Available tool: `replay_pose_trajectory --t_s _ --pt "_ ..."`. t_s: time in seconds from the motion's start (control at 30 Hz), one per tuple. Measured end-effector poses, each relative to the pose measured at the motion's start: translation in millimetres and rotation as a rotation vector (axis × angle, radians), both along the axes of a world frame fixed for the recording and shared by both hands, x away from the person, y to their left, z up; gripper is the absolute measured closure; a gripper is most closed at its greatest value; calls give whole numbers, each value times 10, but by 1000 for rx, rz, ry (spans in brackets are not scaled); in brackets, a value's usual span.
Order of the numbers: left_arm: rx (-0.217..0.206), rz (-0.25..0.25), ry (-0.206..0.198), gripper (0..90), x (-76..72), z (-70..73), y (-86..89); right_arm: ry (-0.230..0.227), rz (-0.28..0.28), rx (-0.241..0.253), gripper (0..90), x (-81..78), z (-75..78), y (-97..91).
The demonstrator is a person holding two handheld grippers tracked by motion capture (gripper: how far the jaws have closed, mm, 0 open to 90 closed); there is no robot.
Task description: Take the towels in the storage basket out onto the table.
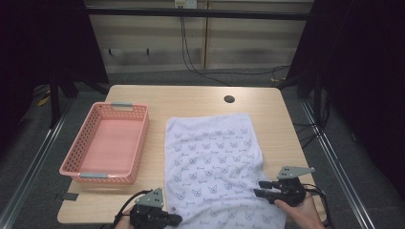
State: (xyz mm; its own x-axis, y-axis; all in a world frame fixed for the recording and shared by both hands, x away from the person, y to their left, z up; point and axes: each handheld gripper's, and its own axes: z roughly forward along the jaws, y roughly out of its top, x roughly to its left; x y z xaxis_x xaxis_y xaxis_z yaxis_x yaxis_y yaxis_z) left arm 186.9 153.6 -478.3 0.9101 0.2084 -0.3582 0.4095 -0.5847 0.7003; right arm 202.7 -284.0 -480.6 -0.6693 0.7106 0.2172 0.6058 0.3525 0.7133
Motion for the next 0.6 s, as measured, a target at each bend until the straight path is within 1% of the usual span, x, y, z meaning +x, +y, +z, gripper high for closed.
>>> replay_pose_trajectory --t_s 0.03,0.07,0.1,0.13,0.17,0.2,0.23,0.27,0.3,0.33,0.37,0.4,0.43,0.47,0.5,0.53,0.57,0.6 --pt "-23 -2 3 861 -18 5 26 -13 -10 10 583 -2 17 -6" --pt "-35 16 4 788 -9 10 43 -22 -15 20 585 14 33 -19" --pt "-68 49 15 696 64 25 64 -38 -42 18 587 57 40 -38" --pt "-68 49 15 679 64 25 64 -38 -42 18 587 57 40 -38" --pt "-67 93 -6 644 121 41 55 -35 -44 29 593 136 32 -44" --pt "-57 138 -14 644 199 52 32 -35 -44 29 593 136 32 -44" --pt "-39 204 -48 656 376 45 -41 -41 -49 18 621 224 10 -34" --pt "-39 204 -48 680 376 45 -41 -41 -49 18 621 224 10 -34" --pt "19 223 -50 685 550 -8 -165 -41 -46 8 637 312 -21 -25" --pt "19 223 -50 687 550 -8 -165 -40 -50 -7 648 356 -38 -20" --pt "80 271 -68 699 670 -95 -255 -45 -55 -20 655 400 -58 -22" --pt "80 271 -68 703 670 -95 -255 -37 -62 -14 658 440 -80 -34" --pt "119 263 -56 703 736 -170 -309 -26 -67 -17 658 469 -102 -46" --pt "119 263 -56 731 736 -170 -309 -26 -67 -17 658 469 -102 -46" --pt "130 287 -90 739 736 -170 -314 -11 -72 -41 659 491 -146 -62" --pt "130 287 -90 741 736 -170 -314 -1 -70 -64 664 486 -174 -67" --pt "132 279 -112 749 756 -175 -309 -4 -74 -75 669 461 -186 -75" --pt "128 290 -110 749 774 -180 -307 10 -85 -75 670 439 -176 -91"
